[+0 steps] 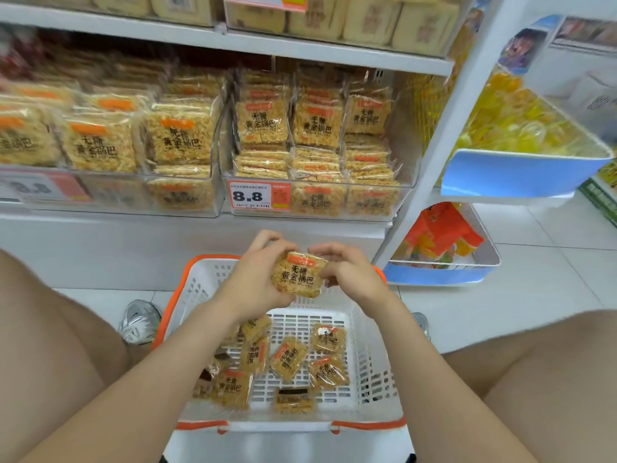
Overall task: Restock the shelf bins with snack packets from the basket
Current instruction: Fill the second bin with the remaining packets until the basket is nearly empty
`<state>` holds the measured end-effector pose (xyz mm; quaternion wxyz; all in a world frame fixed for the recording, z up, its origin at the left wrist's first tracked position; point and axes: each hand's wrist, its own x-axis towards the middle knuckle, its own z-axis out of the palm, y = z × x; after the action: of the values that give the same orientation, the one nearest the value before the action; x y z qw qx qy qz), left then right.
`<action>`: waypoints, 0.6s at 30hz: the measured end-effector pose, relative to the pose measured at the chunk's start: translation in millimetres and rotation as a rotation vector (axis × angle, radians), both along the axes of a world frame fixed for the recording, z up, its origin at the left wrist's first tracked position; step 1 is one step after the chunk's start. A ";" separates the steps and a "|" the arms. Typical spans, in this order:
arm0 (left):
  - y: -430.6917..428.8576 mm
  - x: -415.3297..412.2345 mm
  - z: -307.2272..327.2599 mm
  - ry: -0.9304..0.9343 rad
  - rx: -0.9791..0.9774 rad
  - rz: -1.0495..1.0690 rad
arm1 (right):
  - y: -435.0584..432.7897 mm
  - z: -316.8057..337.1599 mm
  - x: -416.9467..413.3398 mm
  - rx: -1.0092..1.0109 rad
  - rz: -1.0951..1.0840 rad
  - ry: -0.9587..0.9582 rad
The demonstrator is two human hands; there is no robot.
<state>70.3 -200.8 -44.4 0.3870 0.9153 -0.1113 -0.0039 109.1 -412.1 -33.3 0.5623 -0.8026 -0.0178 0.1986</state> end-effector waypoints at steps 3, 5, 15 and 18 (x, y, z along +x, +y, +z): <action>3.3 -0.3 10.8 -0.020 -0.019 0.000 | 1.4 12.2 -2.9 -0.009 0.008 -0.069; 3.5 0.8 21.0 -0.028 0.005 -0.026 | 3.9 25.3 -4.7 -0.113 0.044 -0.199; -3.9 42.9 109.1 -0.441 0.188 -0.062 | 10.4 123.6 48.2 -0.620 0.180 -0.817; -8.8 65.3 131.7 -0.458 0.272 0.004 | -1.8 151.9 71.3 -0.799 0.035 -0.949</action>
<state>135.6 -209.6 87.2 0.2253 0.9362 -0.1926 0.1891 180.4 -413.9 118.7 0.1459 -0.9515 -0.2032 -0.1792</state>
